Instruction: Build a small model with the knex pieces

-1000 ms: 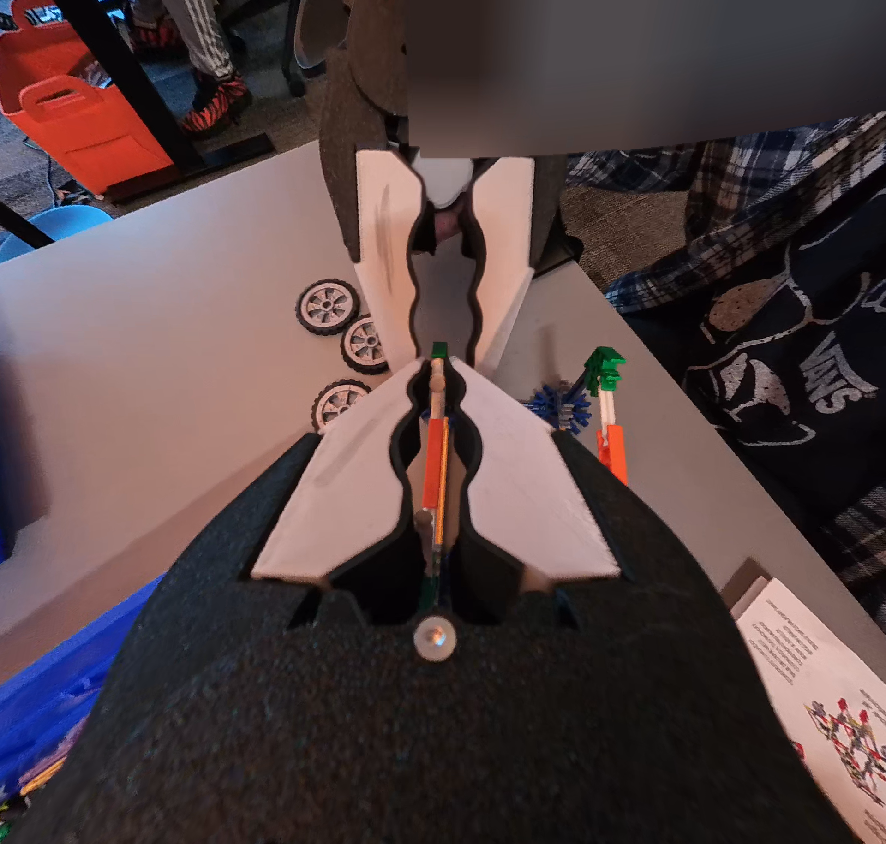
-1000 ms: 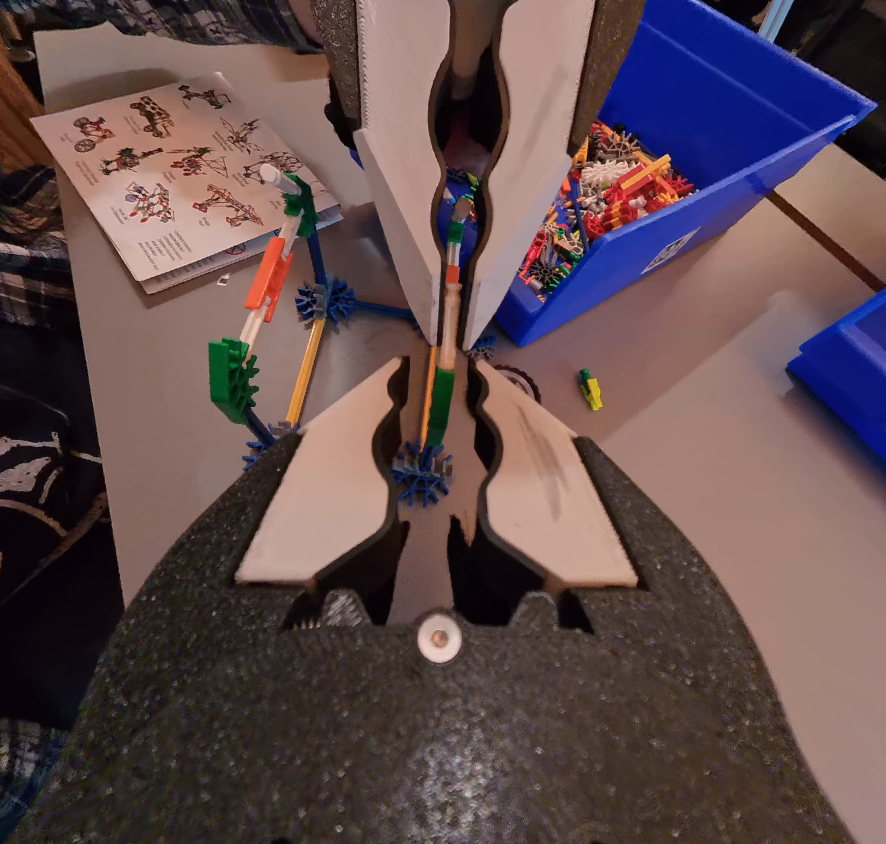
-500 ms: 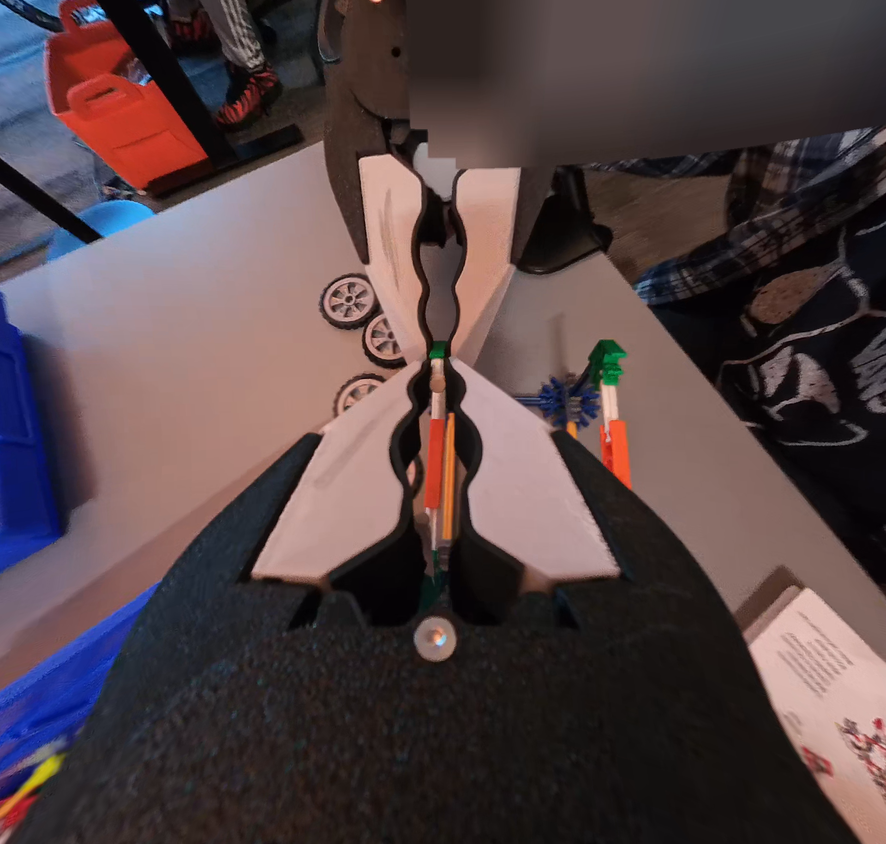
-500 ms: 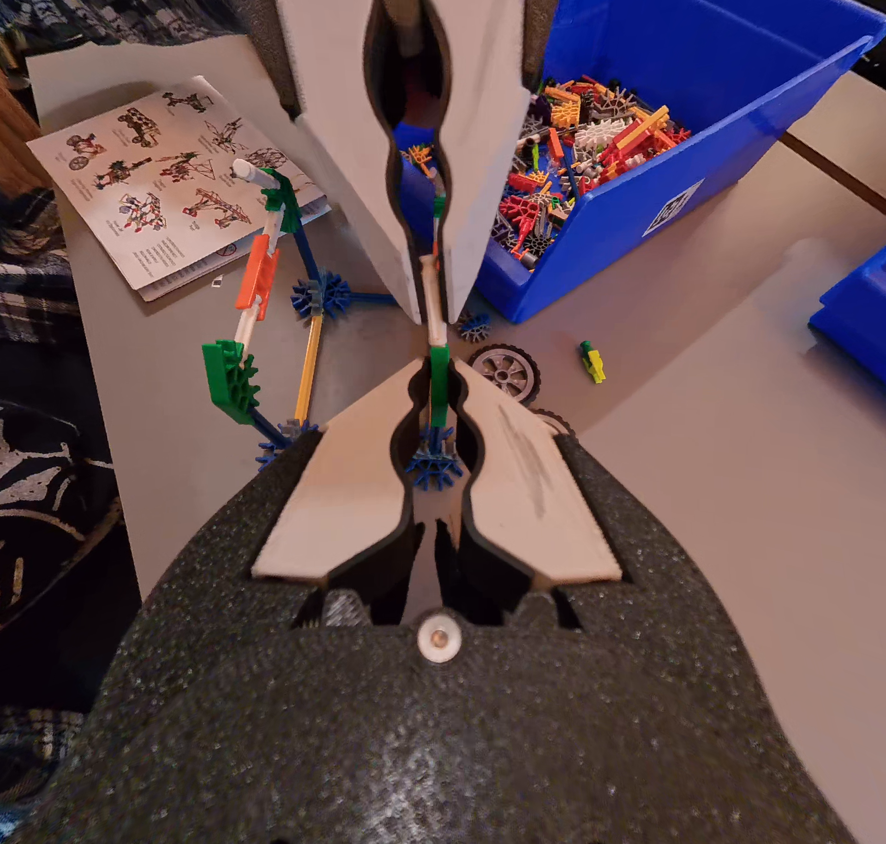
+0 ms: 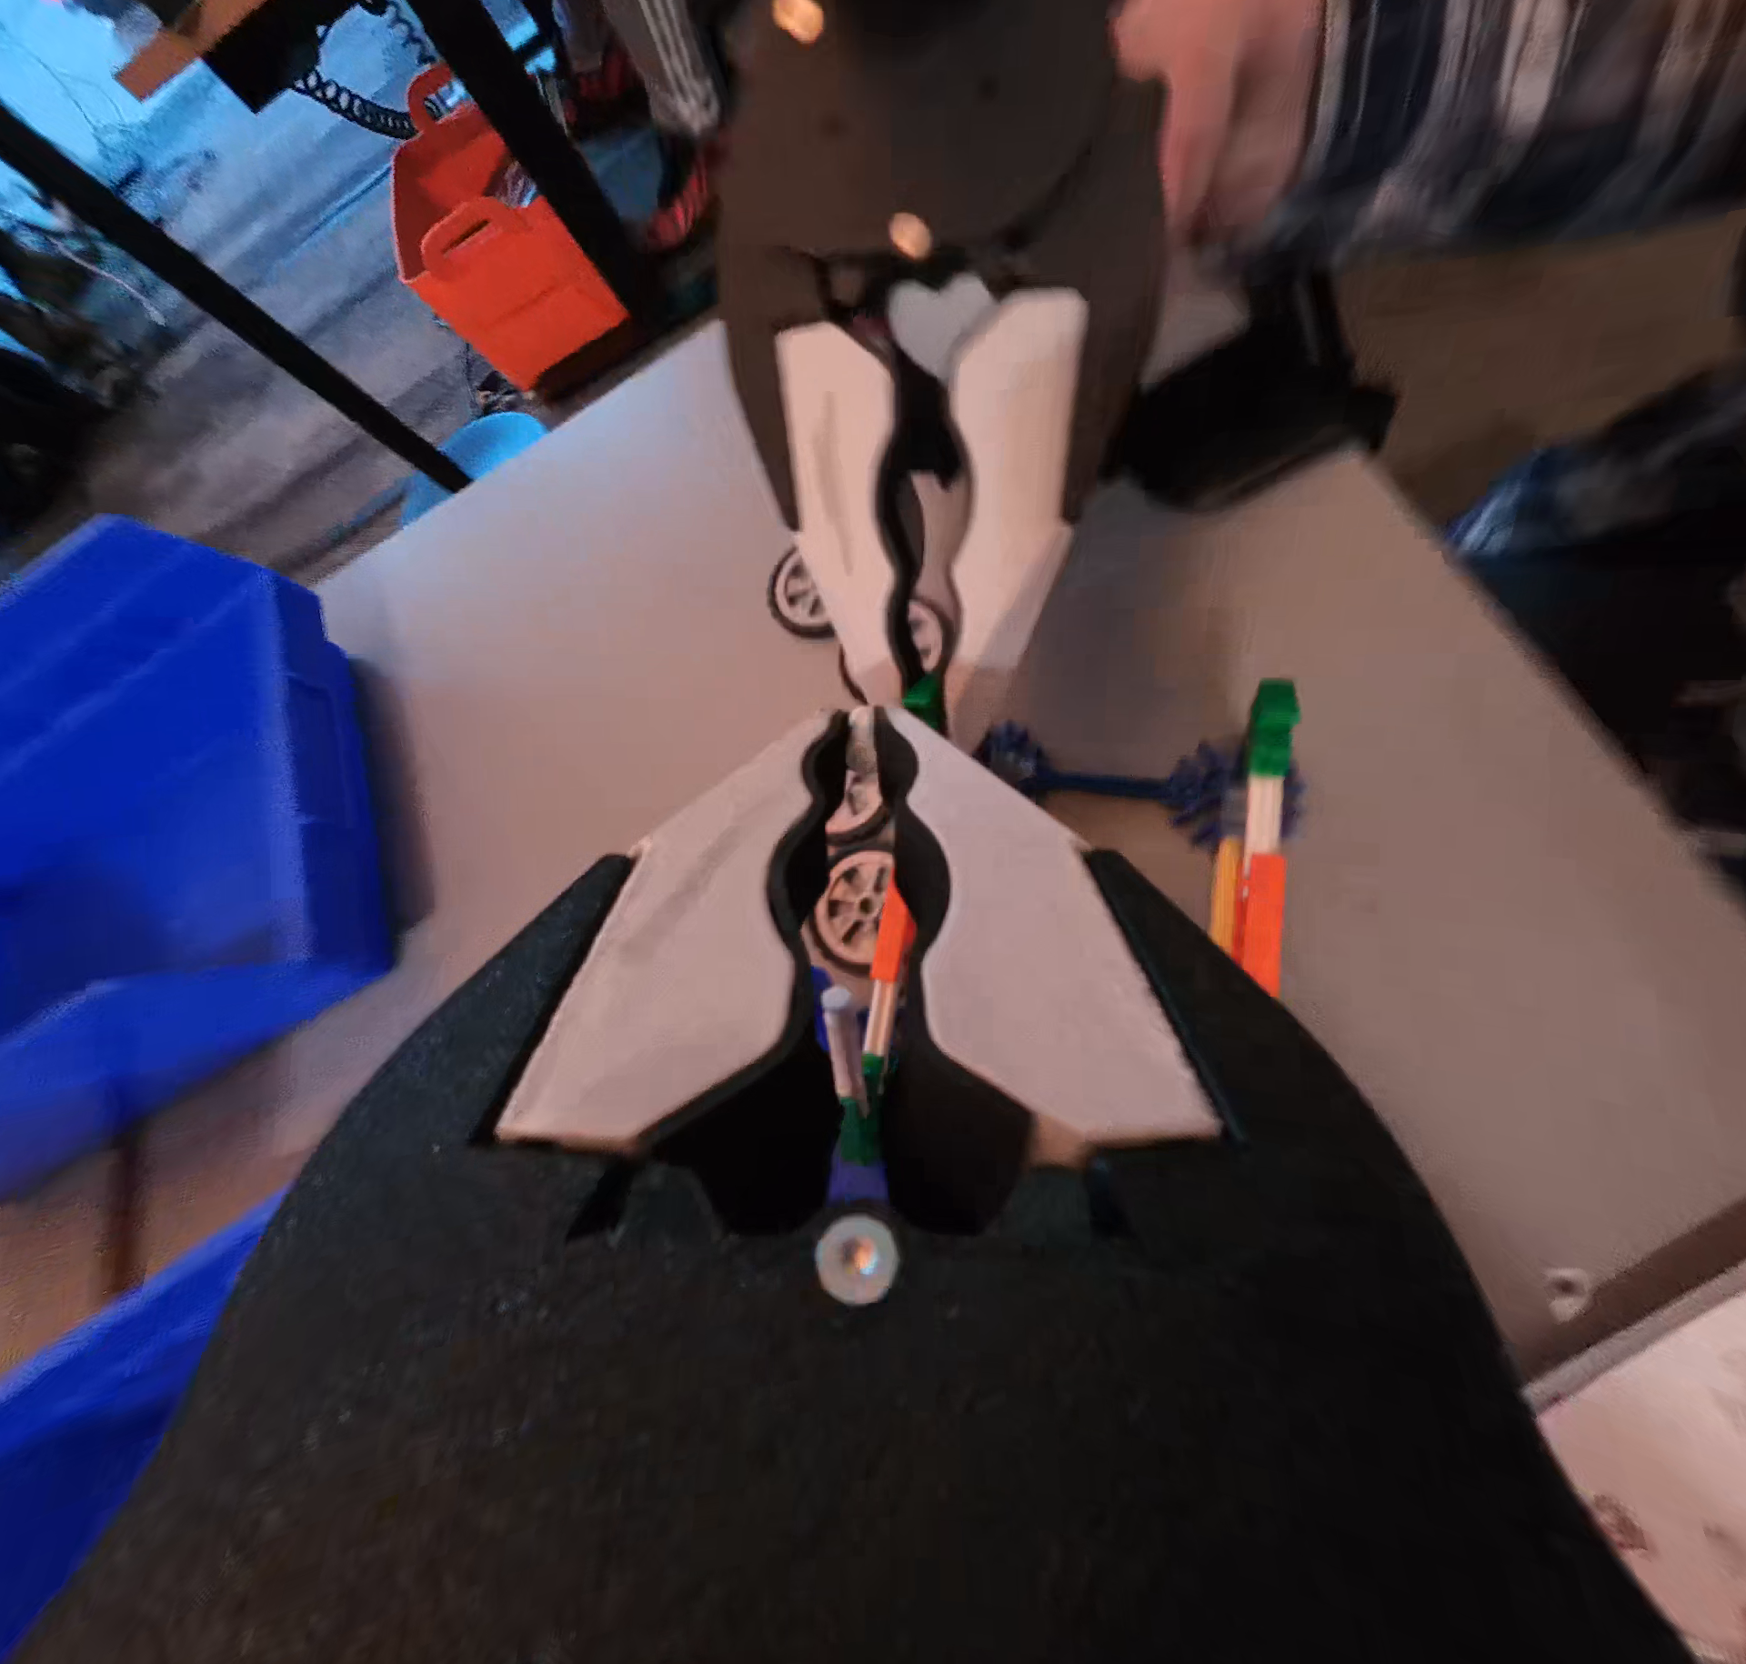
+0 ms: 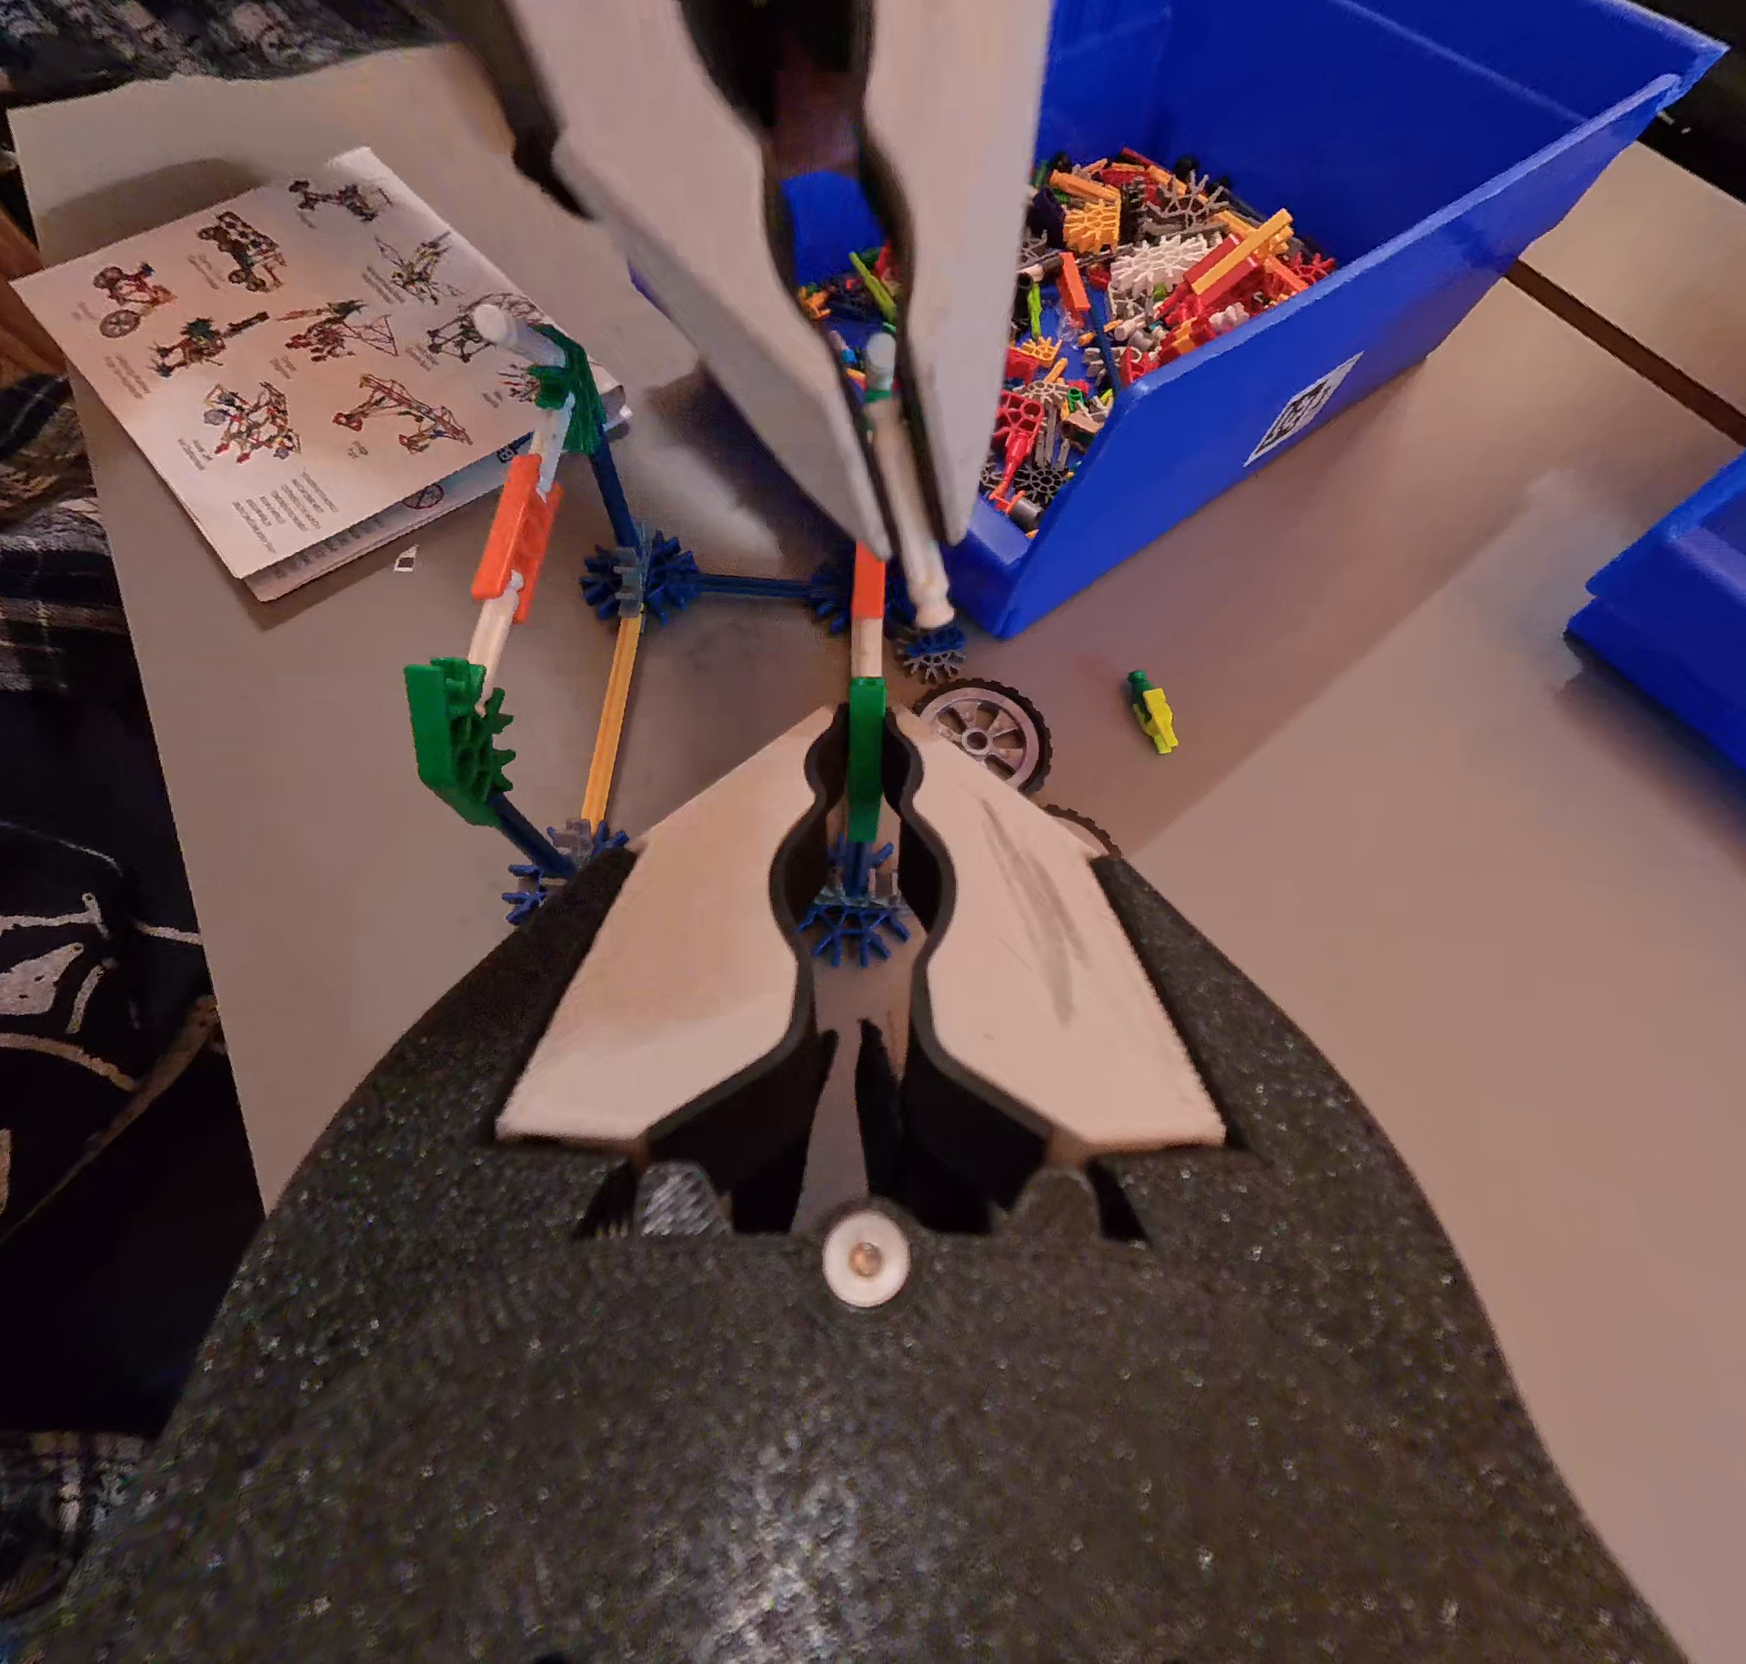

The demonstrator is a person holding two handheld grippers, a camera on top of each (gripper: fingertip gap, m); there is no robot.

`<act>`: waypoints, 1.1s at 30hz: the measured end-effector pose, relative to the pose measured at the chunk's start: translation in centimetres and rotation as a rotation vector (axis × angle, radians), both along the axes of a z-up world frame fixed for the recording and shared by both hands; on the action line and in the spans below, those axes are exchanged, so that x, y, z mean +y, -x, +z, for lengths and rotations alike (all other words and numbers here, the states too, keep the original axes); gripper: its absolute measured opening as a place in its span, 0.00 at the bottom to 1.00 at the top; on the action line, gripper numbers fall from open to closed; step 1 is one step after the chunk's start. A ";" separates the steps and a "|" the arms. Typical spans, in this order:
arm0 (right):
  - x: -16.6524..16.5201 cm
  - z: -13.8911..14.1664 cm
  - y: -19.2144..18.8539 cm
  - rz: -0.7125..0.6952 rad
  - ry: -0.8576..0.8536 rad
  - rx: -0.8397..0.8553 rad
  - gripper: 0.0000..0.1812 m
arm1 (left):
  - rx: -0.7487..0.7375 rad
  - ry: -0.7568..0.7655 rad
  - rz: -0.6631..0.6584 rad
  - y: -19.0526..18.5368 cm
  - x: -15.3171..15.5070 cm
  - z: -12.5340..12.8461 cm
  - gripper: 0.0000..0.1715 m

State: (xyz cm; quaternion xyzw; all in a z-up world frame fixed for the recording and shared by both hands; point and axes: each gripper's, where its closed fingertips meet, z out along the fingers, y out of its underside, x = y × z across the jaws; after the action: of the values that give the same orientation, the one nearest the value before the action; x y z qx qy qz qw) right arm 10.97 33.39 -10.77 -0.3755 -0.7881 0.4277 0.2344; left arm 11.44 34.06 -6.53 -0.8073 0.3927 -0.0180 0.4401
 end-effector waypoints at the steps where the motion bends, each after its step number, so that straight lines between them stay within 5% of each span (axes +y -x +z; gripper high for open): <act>1: -0.1 0.0 0.0 0.002 0.000 0.003 0.03 | -0.084 0.022 0.008 0.1 0.0 0.5 0.01; 12: -0.1 -0.1 0.1 0.000 -0.014 0.008 0.08 | -0.126 0.187 -0.057 -0.7 -0.2 -1.6 0.02; 33: -1.0 0.0 0.1 0.050 -0.038 0.047 0.06 | -0.161 0.226 -0.097 -1.2 -0.7 -1.6 0.02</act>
State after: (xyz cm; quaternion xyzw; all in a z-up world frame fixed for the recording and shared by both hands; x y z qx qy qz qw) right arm 10.85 32.41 -10.76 -0.3409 -0.7997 0.4269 0.2491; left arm 12.64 33.39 -8.13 -0.8278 0.3901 -0.1478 0.3751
